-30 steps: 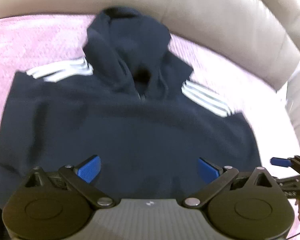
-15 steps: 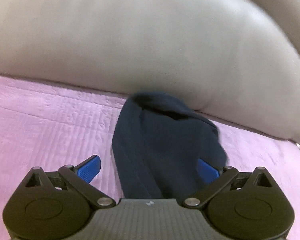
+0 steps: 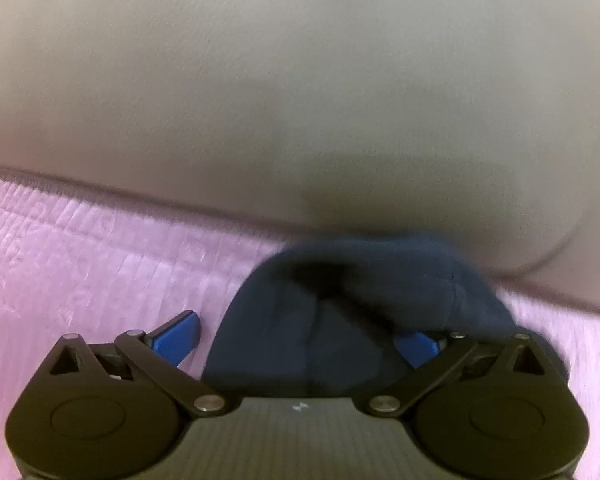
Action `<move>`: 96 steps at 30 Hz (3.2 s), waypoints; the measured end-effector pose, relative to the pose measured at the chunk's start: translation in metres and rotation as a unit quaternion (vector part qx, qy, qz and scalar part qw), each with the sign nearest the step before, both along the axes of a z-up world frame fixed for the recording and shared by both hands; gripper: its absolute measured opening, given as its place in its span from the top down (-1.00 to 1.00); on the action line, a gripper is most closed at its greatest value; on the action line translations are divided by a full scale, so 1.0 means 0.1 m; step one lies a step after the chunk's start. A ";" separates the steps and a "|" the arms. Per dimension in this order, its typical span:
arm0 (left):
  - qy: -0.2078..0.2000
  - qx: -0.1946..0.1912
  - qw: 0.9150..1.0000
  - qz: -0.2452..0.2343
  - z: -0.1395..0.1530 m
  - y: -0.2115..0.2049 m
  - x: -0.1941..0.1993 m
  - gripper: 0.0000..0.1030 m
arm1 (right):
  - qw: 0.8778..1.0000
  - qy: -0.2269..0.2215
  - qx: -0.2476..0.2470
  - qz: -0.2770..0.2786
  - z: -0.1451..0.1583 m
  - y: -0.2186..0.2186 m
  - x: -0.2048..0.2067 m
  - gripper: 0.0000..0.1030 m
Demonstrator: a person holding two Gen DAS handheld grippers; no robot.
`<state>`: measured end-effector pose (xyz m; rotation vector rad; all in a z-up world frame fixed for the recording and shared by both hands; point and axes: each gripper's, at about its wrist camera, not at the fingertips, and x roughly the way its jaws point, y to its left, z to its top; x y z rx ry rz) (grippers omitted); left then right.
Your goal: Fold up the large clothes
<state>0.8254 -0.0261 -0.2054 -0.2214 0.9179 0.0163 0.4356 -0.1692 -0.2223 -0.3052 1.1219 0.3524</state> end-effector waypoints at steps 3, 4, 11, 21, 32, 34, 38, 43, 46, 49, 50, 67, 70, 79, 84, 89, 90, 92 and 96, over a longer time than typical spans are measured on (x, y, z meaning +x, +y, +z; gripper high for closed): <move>-0.027 0.029 0.999 -0.033 0.06 -0.19 -0.04 0.48 | 1.000 -0.009 -0.001 -0.003 -0.04 -0.01 -0.03 -1.00; -0.027 0.054 0.998 -0.037 0.08 -0.27 -0.07 0.57 | 1.000 -0.013 0.000 -0.005 -0.05 -0.01 -0.04 -1.00; -0.123 -0.039 0.991 -0.030 0.56 -0.16 -0.55 0.71 | 1.000 -0.024 -0.003 -0.012 -0.03 -0.01 -0.14 -1.00; -0.234 -0.108 0.953 -0.160 1.62 -0.25 -1.77 0.78 | 0.989 -0.131 0.044 -0.057 -0.07 -0.09 -0.57 -1.00; -0.231 -0.173 0.918 -0.273 1.72 0.09 -3.86 0.71 | 0.973 -0.142 0.083 -0.160 0.72 -0.79 -1.77 -0.99; -0.202 -0.182 0.922 -0.278 1.53 0.24 -4.25 0.46 | 0.971 -0.117 0.118 -0.173 0.77 -1.01 -1.98 -0.99; -0.122 -0.167 0.933 -0.294 1.08 0.47 -4.84 -0.59 | 0.948 -0.089 0.202 -0.231 0.88 -1.39 -2.19 -0.99; -0.086 -0.221 0.939 -0.250 0.69 0.88 -4.80 -0.83 | 0.914 -0.113 0.277 -0.276 0.95 -1.50 -1.83 -0.99; -0.075 -0.212 0.958 -0.179 0.47 0.96 -4.44 -0.83 | 0.915 -0.145 0.259 -0.275 0.80 -1.34 -1.42 -0.99; -0.052 -0.227 0.964 -0.126 0.22 0.94 -4.12 -0.77 | 0.926 -0.136 0.225 -0.270 0.52 -1.23 -1.00 -0.99; -0.040 -0.226 0.966 -0.118 0.14 0.88 -4.01 -0.76 | 0.928 -0.122 0.225 -0.270 0.43 -1.20 -0.87 -0.98; -0.043 -0.137 0.989 -0.022 0.03 1.40 -3.99 0.82 | 0.925 -0.047 0.286 -0.245 0.31 -1.43 -1.60 -0.67; -0.059 -0.136 0.987 -0.057 0.16 1.29 -4.06 0.12 | 0.944 -0.077 0.248 -0.202 0.52 -1.28 -1.61 -0.67; 0.005 -0.112 0.992 -0.056 0.13 1.04 -4.32 0.78 | 0.931 -0.064 0.274 -0.234 0.31 -1.37 -1.77 0.82; -0.009 -0.140 0.990 0.009 0.04 1.37 -4.33 0.86 | 0.933 -0.048 0.236 -0.267 0.06 -1.47 -1.73 0.83; -0.011 -0.086 0.996 -0.015 -0.02 1.26 -4.33 0.54 | 0.935 -0.051 0.226 -0.267 0.18 -1.42 -1.74 0.16; -0.010 -0.087 0.996 -0.012 -0.02 1.29 -4.34 0.44 | 0.938 -0.053 0.224 -0.260 0.25 -1.42 -1.78 0.09; -0.005 -0.108 0.994 -0.004 0.01 1.35 -4.38 0.03 | 0.940 -0.053 0.233 -0.245 0.38 -1.47 -1.82 -0.25; -0.019 -0.140 0.990 -0.006 0.24 1.52 -4.62 -0.63 | 0.936 -0.053 0.270 -0.218 0.62 -1.53 -2.08 -0.53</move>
